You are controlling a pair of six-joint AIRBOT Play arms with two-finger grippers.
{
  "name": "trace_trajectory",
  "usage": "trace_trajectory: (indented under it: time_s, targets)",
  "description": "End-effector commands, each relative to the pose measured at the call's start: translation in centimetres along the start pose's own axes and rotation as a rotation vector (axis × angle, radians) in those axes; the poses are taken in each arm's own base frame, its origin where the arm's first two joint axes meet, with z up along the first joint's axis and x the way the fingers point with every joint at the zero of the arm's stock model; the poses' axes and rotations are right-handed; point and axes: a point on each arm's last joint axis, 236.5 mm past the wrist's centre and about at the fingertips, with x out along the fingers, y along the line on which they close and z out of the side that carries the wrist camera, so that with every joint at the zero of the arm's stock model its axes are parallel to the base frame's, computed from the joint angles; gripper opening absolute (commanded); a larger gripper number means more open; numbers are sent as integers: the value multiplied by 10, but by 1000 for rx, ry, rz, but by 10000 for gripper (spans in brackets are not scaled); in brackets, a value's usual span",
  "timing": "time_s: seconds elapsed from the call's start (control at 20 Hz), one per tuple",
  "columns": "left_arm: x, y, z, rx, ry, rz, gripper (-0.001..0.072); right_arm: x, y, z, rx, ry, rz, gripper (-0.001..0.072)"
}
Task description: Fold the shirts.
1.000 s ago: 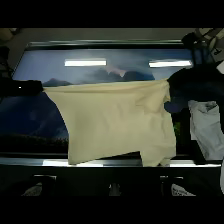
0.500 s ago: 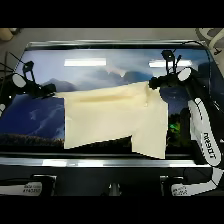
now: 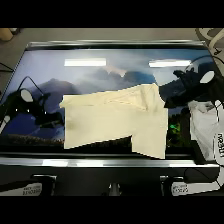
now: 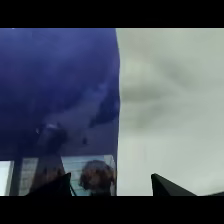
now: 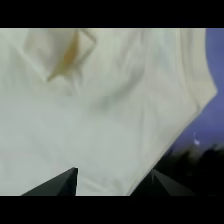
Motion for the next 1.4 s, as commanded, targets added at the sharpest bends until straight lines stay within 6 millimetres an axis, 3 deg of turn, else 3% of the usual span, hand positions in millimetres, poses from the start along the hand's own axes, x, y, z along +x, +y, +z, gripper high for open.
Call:
trace_trajectory:
  time_s: [0.0, 0.1, 0.2, 0.45, 0.65, 0.7, 0.75, 0.8, 0.95, 1.1, 1.35]
  targets:
    - [37, -12, -68, -41, 61, -113, 593, 2, 16, -74, 63, 216, 169, 452]
    - [50, -11, -88, -70, 73, -122, 592, 10, 23, -77, 70, 222, 196, 451]
    - [56, -11, -94, -87, 79, -131, 592, 13, 28, -75, 78, 208, 218, 451]
    - [60, -19, -76, -105, 8, -153, 591, 13, 30, -78, 66, 218, 228, 451]
    - [77, -30, -78, -93, 36, -128, 589, 13, 25, -81, 63, 232, 205, 453]
    - [79, -32, -78, -85, 37, -122, 511, 13, 22, -84, 62, 242, 194, 453]
    - [81, -33, -75, -89, 25, -119, 313, 13, 20, -86, 61, 250, 186, 453]
    - [81, -33, -70, -108, 7, -120, 184, 13, 19, -88, 60, 258, 180, 453]
    - [80, -32, -66, -119, -12, -121, 27, 13, 7, -95, 57, 285, 129, 454]
    - [76, -34, -64, -105, -30, -125, 26, 18, 0, -92, 68, 265, 100, 495]
    - [68, -37, -62, -91, -65, -134, 26, 48, -11, -90, 96, 207, 66, 494]
